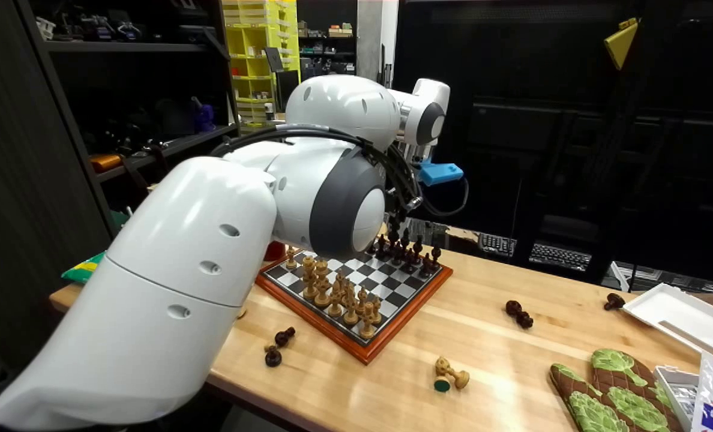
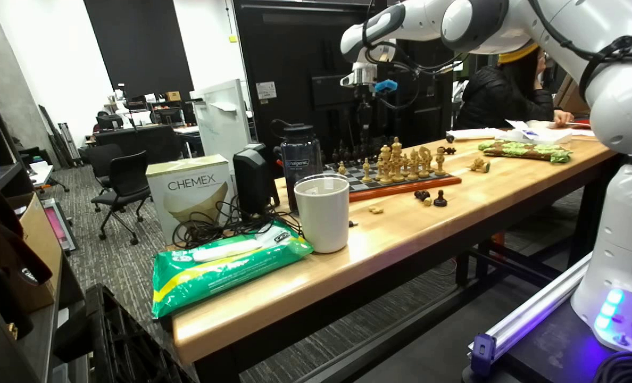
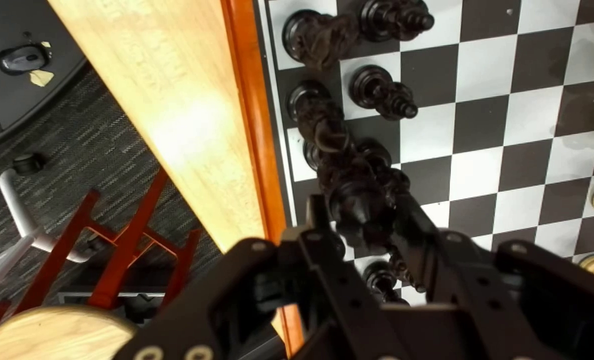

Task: Pick up one black piece from the table and put it on the chess board

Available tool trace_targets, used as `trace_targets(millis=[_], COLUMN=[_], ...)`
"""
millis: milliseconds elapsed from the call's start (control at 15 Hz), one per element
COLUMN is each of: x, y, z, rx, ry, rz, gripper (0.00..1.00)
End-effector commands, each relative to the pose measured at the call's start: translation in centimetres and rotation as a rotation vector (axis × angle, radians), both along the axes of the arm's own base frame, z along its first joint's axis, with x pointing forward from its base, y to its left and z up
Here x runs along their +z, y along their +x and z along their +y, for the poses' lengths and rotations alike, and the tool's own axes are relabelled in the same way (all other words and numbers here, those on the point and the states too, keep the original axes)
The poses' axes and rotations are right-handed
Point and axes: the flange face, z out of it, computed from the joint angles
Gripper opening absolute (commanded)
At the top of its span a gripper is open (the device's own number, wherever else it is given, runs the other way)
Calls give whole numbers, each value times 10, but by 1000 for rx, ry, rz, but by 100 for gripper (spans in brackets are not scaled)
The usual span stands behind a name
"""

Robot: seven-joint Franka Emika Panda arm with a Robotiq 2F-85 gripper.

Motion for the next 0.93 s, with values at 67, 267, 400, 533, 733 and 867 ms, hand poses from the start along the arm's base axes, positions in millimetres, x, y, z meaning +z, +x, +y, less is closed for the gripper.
trace_targets(millis=[67,267,400,533,733,867], x=[7,8,11,15,26,34], y=[-2,-2,-2,-2,-1,-1], z=[2,2,2,2,2,2], rx=[13,13,12,12,12,11], ry=[7,4,-1,-13,-33,-49], rz=[4,3,-1,-9,-29,-44], gripper=[54,49,45,43,43,47])
